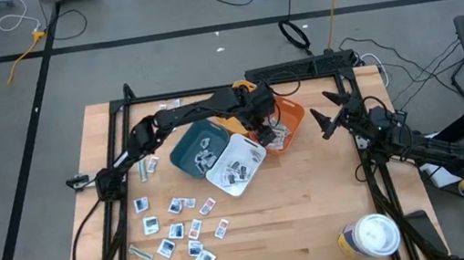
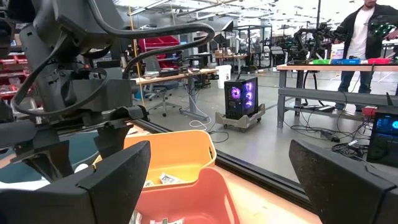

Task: Pick & Place First Aid Supplies
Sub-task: Put the green bandage pack into the orange bin

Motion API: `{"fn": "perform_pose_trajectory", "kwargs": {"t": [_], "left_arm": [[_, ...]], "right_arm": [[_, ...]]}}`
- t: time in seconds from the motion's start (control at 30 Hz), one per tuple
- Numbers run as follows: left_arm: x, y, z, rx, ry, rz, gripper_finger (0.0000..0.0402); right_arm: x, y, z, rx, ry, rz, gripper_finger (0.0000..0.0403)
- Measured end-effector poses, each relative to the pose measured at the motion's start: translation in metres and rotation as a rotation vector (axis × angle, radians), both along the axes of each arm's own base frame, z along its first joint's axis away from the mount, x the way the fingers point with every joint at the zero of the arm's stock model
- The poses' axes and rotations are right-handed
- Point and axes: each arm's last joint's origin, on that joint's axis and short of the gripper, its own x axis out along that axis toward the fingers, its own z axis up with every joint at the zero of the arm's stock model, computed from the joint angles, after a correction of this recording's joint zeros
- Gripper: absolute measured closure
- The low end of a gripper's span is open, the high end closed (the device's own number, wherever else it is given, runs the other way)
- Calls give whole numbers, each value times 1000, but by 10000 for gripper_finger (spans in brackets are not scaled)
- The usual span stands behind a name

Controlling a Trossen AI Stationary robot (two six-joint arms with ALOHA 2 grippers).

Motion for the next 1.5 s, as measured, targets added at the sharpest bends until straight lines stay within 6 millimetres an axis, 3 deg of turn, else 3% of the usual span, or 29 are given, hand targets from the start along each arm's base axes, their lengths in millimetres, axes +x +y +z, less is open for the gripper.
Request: {"fn": "perform_pose_trajectory", "kwargs": {"t": [0.27,0.73,0.97,1.23,1.5], "left_arm": [[-11,7,10,-29,32,47,88],[-70,22,59,-35,-3,178,120],[-132,10,62,58,-71,271,125],[-220,-4,55,133,-53,553,127],[-292,-16,27,29,118,833,147]], "right_arm": [[0,0,0,0,0,-1,25],[0,0,0,0,0,-1,25],[0,0,0,0,0,-1,25],[0,0,0,0,0,-1,25],[0,0,0,0,1,-1,25]]}}
